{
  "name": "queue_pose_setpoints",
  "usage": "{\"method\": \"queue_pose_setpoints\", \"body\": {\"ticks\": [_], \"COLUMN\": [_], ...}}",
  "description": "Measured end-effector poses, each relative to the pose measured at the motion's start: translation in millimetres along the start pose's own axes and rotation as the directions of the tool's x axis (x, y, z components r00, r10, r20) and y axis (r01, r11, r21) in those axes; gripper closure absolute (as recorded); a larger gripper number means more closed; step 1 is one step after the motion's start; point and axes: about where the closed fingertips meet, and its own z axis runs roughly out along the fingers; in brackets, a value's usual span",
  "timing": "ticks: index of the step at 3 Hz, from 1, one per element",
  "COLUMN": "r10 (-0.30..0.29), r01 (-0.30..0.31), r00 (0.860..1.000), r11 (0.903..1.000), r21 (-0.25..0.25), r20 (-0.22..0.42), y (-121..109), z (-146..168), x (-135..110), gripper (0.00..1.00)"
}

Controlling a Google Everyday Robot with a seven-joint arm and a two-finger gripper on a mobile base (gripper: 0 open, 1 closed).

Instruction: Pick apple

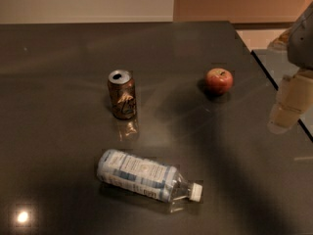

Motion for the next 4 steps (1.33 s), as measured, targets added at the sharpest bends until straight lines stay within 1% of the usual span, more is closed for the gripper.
{"method": "queue_pose_setpoints", "body": {"ticks": [1, 2, 3, 4], "r10": [-0.002, -0.018, -0.040, -0.051], "r01": [0.002, 0.018, 0.040, 0.050], "r00": [1.000, 1.000, 0.999, 0.997], "r11": [1.0000, 0.9997, 0.9991, 0.9987], "r21": [0.003, 0.015, 0.015, 0.014], "r20": [0.002, 0.014, 0.028, 0.063], "y": [-3, -21, -50, -90], "z": [0, 0, 5, 13], "x": [-1, -4, -8, -6], "gripper": [0.00, 0.00, 0.00, 0.00]}}
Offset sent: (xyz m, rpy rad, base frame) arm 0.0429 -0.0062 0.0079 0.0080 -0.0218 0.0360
